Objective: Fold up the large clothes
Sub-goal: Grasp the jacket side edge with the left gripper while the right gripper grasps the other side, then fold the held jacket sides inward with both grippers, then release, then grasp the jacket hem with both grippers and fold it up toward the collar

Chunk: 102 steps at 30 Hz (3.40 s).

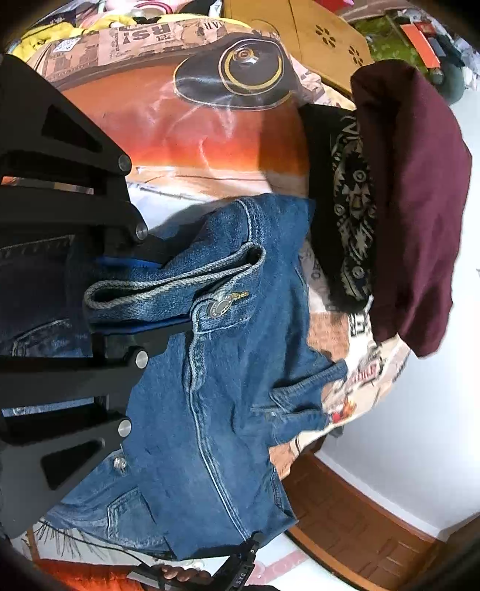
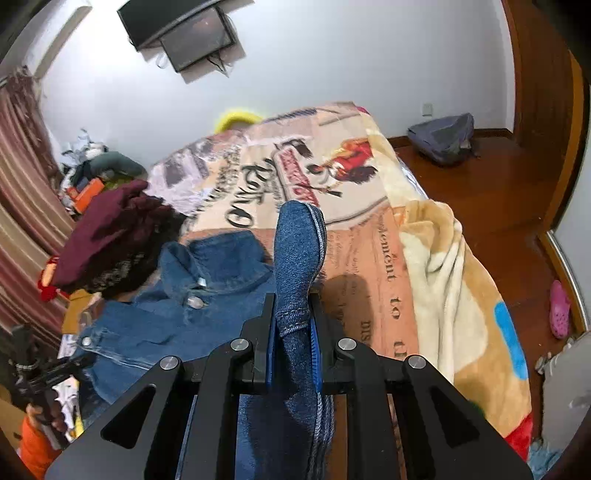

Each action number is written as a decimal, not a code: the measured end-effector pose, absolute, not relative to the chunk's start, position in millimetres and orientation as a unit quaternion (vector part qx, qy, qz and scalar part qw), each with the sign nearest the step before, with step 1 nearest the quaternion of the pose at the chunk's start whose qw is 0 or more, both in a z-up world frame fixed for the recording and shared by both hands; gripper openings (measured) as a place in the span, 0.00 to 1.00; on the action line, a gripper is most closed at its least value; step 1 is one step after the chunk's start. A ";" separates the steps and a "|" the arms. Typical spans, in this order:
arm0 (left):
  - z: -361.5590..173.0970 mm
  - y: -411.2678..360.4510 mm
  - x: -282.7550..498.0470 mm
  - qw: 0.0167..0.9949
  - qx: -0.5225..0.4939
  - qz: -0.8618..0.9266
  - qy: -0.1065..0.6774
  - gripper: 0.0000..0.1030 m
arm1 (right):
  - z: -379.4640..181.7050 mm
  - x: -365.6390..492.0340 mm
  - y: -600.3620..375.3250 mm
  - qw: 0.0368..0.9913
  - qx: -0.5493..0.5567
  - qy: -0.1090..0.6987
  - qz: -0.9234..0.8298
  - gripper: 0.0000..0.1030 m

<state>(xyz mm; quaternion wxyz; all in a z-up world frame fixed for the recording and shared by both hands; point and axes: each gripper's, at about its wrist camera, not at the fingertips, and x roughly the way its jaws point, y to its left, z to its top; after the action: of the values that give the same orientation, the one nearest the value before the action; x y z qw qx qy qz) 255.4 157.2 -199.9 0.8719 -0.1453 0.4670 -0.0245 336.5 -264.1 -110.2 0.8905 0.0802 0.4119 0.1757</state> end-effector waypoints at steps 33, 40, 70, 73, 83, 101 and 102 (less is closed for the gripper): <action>-206.4 175.6 164.0 0.847 -0.109 0.032 0.520 0.72 | -122.9 212.5 -288.2 0.890 -0.025 0.425 0.166 0.59; -245.6 176.3 142.5 0.809 -0.177 0.008 0.561 0.72 | -161.4 198.0 -288.3 0.873 -0.006 0.463 0.155 0.59; -122.3 144.0 149.0 0.892 -0.173 -0.045 0.415 0.11 | -86.4 206.6 -261.6 0.902 0.040 0.360 0.237 0.10; -118.1 150.3 167.1 0.903 -0.152 -0.008 0.401 0.12 | -88.3 225.8 -262.9 0.908 0.050 0.355 0.215 0.10; -215.3 179.9 218.3 0.863 -0.143 0.064 0.481 0.15 | -158.2 272.9 -284.4 0.889 0.085 0.426 0.142 0.08; -194.8 180.1 167.4 0.865 -0.120 0.038 0.485 0.68 | -104.2 209.6 -274.2 0.913 -0.051 0.368 0.169 0.70; -199.6 179.9 165.1 0.862 -0.124 0.032 0.491 0.68 | -105.9 207.4 -275.4 0.910 -0.048 0.375 0.171 0.70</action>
<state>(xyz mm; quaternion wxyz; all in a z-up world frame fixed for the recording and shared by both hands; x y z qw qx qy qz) 165.1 179.9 -199.6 0.8615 -0.1238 0.4914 0.0322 207.4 -275.4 -105.9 0.9100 -0.0479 0.3748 0.1705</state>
